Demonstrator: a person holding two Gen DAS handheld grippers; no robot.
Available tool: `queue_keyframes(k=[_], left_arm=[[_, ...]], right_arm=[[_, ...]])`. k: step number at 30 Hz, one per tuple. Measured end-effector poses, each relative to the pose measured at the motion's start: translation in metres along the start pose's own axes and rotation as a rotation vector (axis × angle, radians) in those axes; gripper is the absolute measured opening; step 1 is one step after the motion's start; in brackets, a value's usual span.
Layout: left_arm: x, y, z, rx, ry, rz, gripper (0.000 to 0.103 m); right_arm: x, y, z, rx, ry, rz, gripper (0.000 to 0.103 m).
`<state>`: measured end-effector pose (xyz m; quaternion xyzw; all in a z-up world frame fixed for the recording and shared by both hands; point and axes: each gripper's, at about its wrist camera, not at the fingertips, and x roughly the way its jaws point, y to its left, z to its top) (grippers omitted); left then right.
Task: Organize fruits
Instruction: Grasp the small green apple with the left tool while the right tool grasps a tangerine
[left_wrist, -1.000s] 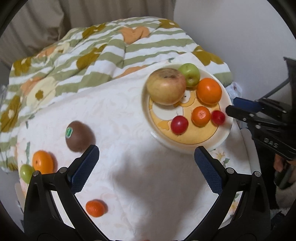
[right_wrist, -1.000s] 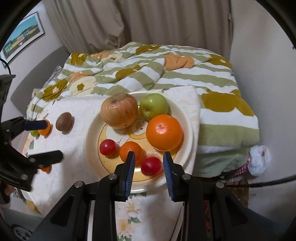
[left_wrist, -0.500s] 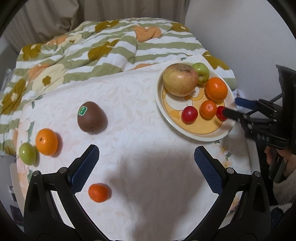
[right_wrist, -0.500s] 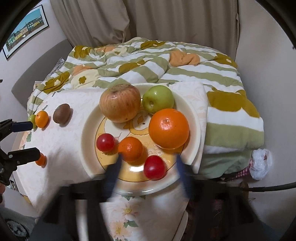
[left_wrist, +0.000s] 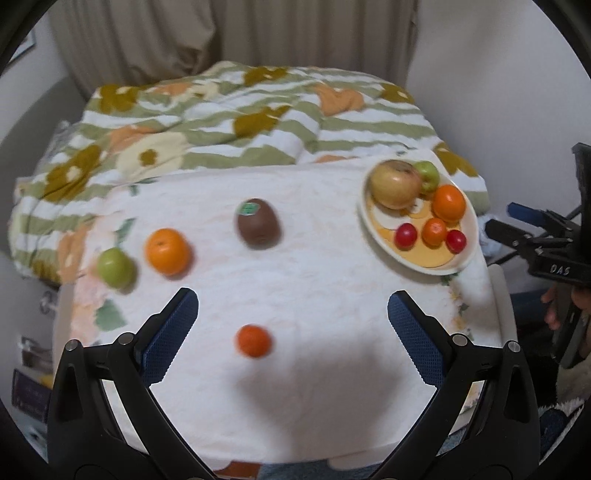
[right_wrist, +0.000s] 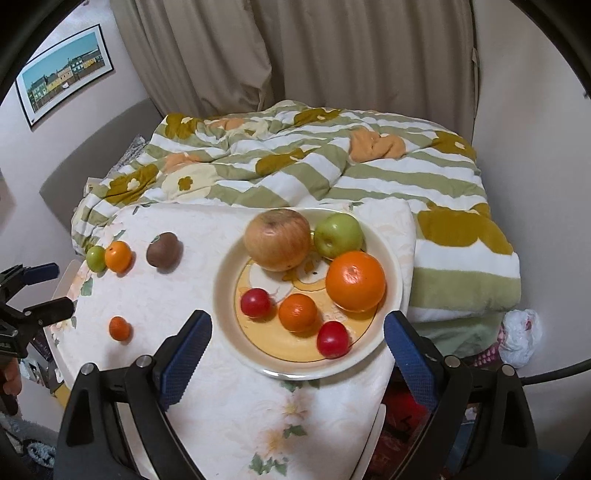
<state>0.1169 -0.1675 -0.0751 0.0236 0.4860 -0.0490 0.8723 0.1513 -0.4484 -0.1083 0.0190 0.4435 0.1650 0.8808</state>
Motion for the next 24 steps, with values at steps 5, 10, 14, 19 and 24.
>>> queue_keyframes(k=[5, 10, 14, 19, 24], left_arm=[[-0.027, 0.036, -0.009, -0.056, -0.043, 0.038, 0.103], [-0.045, 0.081, -0.013, -0.084, -0.11, 0.047, 0.103], [-0.048, 0.12, -0.012, -0.076, -0.133, 0.015, 0.103], [-0.046, 0.165, -0.008, -0.025, -0.133, -0.015, 0.103], [-0.031, 0.209, -0.004, 0.02, -0.119, -0.052, 0.103]], right_arm=[[-0.024, 0.026, 0.01, -0.029, -0.044, -0.028, 0.093], [-0.039, 0.064, 0.02, -0.041, -0.079, -0.029, 0.093], [-0.041, 0.099, 0.022, -0.031, -0.089, -0.067, 0.093], [-0.034, 0.145, 0.017, 0.046, -0.092, -0.158, 0.093], [-0.021, 0.189, 0.011, 0.116, -0.084, -0.216, 0.093]])
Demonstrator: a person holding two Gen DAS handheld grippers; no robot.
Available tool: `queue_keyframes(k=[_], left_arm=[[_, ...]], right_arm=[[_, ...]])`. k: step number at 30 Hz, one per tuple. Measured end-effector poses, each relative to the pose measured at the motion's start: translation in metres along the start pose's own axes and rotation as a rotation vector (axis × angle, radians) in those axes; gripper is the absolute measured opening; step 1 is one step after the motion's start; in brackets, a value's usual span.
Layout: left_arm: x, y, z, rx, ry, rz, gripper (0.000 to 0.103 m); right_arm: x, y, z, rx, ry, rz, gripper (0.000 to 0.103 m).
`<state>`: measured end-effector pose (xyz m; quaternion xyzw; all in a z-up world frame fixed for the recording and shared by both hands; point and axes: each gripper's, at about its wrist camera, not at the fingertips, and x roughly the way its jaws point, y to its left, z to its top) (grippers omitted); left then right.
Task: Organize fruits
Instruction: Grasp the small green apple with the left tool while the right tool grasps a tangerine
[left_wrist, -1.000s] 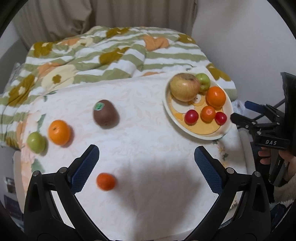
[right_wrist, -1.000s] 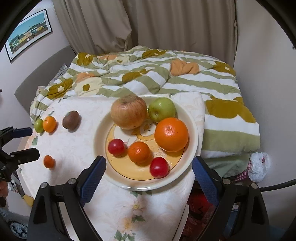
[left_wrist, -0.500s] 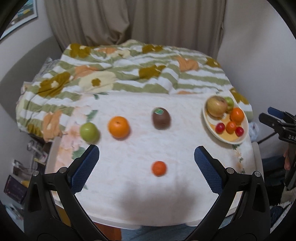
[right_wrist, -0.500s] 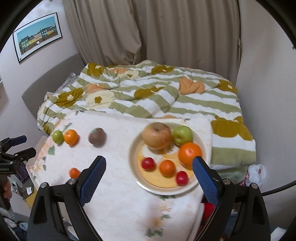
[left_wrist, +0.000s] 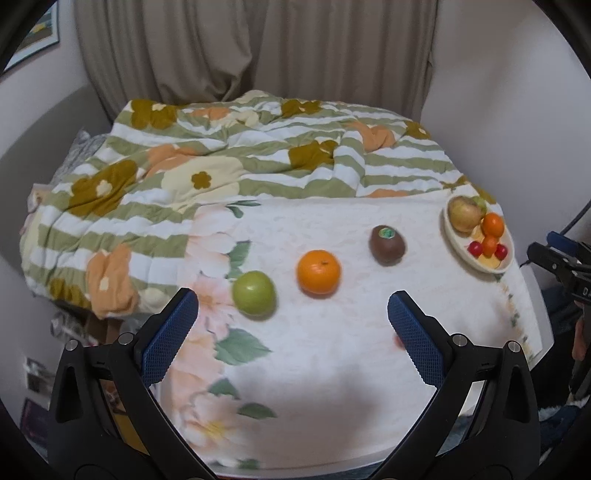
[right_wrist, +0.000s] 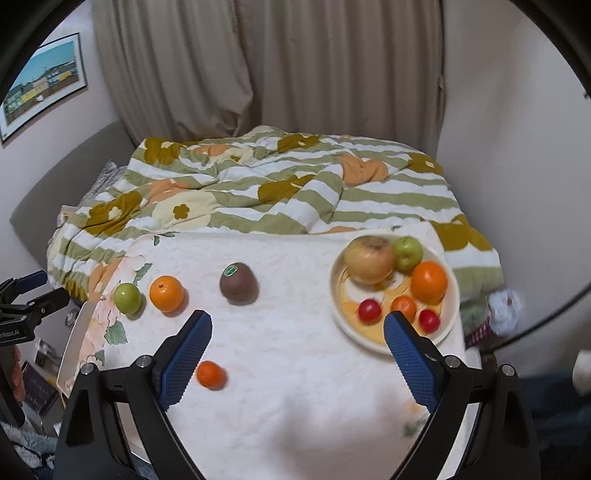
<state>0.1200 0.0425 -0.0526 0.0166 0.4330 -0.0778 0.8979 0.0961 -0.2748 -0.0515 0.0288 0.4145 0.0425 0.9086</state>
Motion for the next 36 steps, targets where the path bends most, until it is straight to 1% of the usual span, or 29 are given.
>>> queue_keyframes(k=[5, 11, 14, 18, 21, 27, 29, 31, 32, 33, 35, 36], left_arm=[[0.024, 0.034, 0.002, 0.076, 0.044, -0.066, 0.103], [0.053, 0.058, 0.002, 0.171, 0.093, -0.13, 0.103], [0.071, 0.063, 0.0, 0.219, 0.117, -0.162, 0.103], [0.091, 0.063, -0.002, 0.262, 0.138, -0.183, 0.103], [0.107, 0.064, -0.004, 0.273, 0.138, -0.191, 0.103], [0.135, 0.061, -0.005, 0.294, 0.145, -0.182, 0.103], [0.142, 0.059, -0.006, 0.299, 0.163, -0.194, 0.102], [0.15, 0.056, -0.008, 0.315, 0.184, -0.201, 0.096], [0.154, 0.053, -0.01, 0.331, 0.197, -0.2, 0.087], [0.156, 0.052, -0.011, 0.342, 0.206, -0.199, 0.08], [0.161, 0.048, -0.014, 0.365, 0.225, -0.195, 0.077], [0.162, 0.047, -0.015, 0.373, 0.234, -0.198, 0.073]], right_arm=[[0.011, 0.037, -0.013, 0.06, 0.034, -0.035, 0.093], [0.029, 0.069, -0.031, 0.176, 0.09, -0.068, 0.093], [0.04, 0.081, -0.041, 0.203, 0.122, -0.098, 0.093], [0.053, 0.092, -0.053, 0.217, 0.155, -0.124, 0.093], [0.064, 0.097, -0.061, 0.209, 0.173, -0.135, 0.093], [0.086, 0.101, -0.073, 0.21, 0.185, -0.148, 0.093], [0.094, 0.102, -0.076, 0.212, 0.197, -0.15, 0.093], [0.101, 0.103, -0.077, 0.222, 0.204, -0.145, 0.092], [0.103, 0.103, -0.078, 0.225, 0.208, -0.141, 0.09], [0.105, 0.104, -0.078, 0.225, 0.211, -0.136, 0.086], [0.111, 0.106, -0.079, 0.212, 0.225, -0.135, 0.084], [0.113, 0.107, -0.079, 0.201, 0.229, -0.138, 0.083]])
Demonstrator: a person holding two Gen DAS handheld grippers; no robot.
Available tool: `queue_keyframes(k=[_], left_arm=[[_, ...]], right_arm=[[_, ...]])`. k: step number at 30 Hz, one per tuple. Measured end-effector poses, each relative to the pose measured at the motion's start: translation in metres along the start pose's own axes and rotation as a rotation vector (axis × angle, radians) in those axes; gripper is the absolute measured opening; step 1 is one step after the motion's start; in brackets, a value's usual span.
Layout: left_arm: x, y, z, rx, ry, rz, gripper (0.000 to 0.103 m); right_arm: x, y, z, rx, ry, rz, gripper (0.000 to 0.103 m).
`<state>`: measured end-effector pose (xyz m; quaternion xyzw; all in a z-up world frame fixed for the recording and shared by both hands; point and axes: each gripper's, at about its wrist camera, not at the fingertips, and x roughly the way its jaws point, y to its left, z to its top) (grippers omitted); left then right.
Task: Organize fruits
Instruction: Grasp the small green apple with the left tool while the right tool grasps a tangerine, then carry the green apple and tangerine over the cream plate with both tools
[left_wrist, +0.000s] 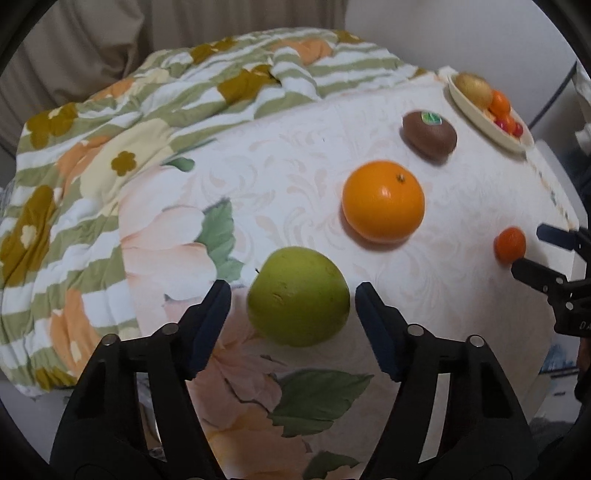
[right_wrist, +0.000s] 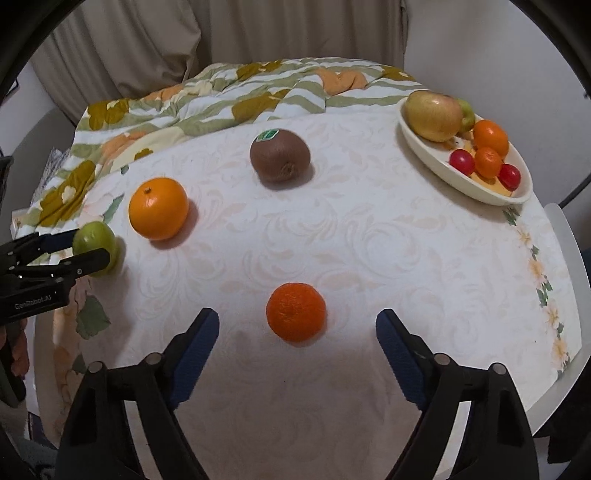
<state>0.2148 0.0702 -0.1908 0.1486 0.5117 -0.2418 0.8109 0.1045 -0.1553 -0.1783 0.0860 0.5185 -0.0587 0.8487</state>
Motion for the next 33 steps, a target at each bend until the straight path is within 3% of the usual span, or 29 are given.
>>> queue_keyframes(k=[2, 9, 17, 22, 33], left_arm=[[0.002, -0.002, -0.001, 0.014, 0.011, 0.0, 0.065], [-0.001, -0.008, -0.003, 0.053, -0.002, 0.025, 0.065], [-0.005, -0.009, -0.014, 0.009, -0.005, 0.022, 0.065], [-0.01, -0.012, -0.022, -0.012, 0.0, 0.016, 0.065], [-0.036, -0.013, -0.037, -0.063, -0.025, 0.017, 0.065]], right_arm=[[0.002, 0.002, 0.001, -0.011, 0.005, -0.001, 0.081], [0.007, 0.005, 0.0, -0.034, 0.013, -0.007, 0.073], [0.014, 0.007, 0.001, -0.052, 0.023, -0.005, 0.056], [0.016, 0.008, 0.002, -0.069, 0.031, -0.013, 0.034], [-0.008, 0.013, 0.005, -0.107, -0.019, -0.005, 0.033]])
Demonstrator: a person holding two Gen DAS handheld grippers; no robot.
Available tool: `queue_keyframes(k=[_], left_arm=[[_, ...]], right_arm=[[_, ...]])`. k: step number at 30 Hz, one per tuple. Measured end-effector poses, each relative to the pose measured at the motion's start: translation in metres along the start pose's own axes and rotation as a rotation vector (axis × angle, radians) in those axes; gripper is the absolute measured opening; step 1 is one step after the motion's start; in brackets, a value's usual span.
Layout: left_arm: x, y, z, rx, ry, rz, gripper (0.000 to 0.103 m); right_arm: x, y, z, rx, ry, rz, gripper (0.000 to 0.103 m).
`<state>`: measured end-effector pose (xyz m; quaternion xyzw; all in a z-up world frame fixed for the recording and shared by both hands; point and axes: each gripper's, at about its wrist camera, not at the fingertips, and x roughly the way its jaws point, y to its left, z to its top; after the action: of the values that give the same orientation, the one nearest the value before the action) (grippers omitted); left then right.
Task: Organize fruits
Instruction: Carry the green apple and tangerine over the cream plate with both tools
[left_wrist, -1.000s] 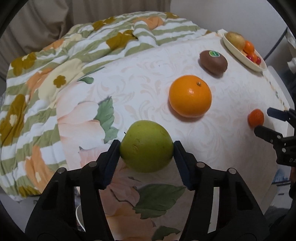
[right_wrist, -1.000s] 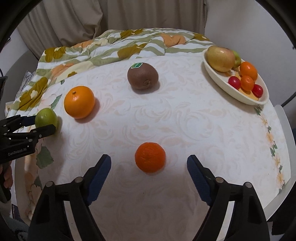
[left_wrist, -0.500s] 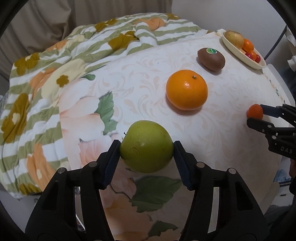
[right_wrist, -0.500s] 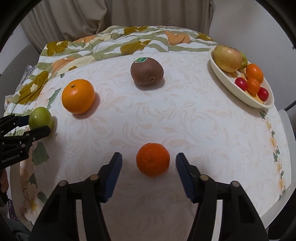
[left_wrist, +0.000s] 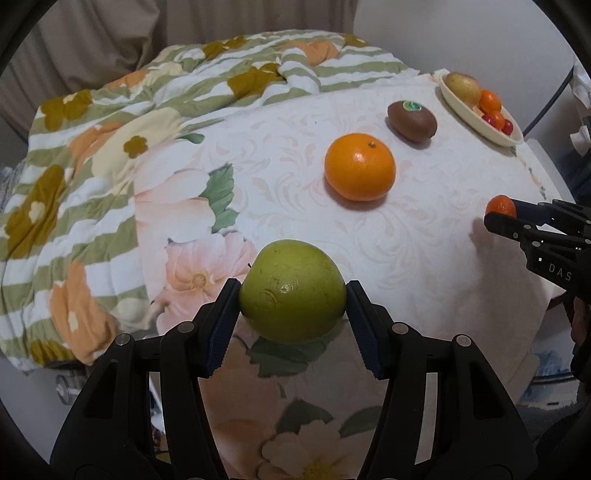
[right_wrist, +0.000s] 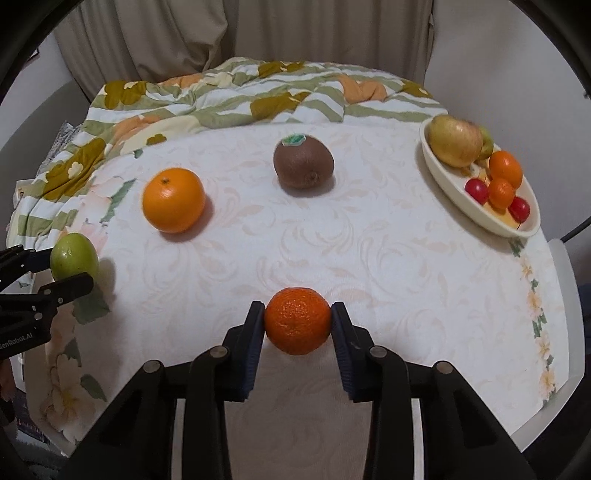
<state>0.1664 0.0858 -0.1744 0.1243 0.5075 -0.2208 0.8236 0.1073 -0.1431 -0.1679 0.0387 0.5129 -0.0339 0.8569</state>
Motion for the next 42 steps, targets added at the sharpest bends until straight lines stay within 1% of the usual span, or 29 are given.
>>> queue_keyframes(k=[6, 13, 17, 21, 25, 30, 34, 42], left_arm=[[-0.029, -0.004, 0.003, -0.003, -0.047, 0.009, 0.065], [-0.059, -0.021, 0.024, 0.025, -0.125, -0.012, 0.065], [-0.073, -0.035, 0.038, 0.026, -0.168, -0.015, 0.065], [-0.081, -0.057, 0.057, 0.012, -0.207, -0.013, 0.065], [-0.083, -0.088, 0.08, -0.004, -0.235, -0.014, 0.065], [-0.076, -0.132, 0.113, -0.044, -0.243, -0.045, 0.065], [-0.067, -0.176, 0.138, -0.057, -0.258, -0.038, 0.065], [-0.037, -0.25, 0.175, -0.09, -0.229, -0.045, 0.065]], right_arm=[[-0.034, 0.001, 0.006, -0.022, -0.057, -0.001, 0.033], [-0.071, -0.015, 0.015, 0.014, -0.11, 0.01, 0.033], [-0.086, -0.032, 0.02, 0.032, -0.142, 0.026, 0.033], [-0.098, -0.061, 0.027, 0.055, -0.185, 0.049, 0.033], [-0.103, -0.093, 0.035, 0.039, -0.214, 0.06, 0.033], [-0.105, -0.142, 0.049, 0.004, -0.222, 0.081, 0.033], [-0.105, -0.185, 0.059, -0.039, -0.235, 0.09, 0.033], [-0.097, -0.252, 0.077, -0.097, -0.227, 0.14, 0.033]])
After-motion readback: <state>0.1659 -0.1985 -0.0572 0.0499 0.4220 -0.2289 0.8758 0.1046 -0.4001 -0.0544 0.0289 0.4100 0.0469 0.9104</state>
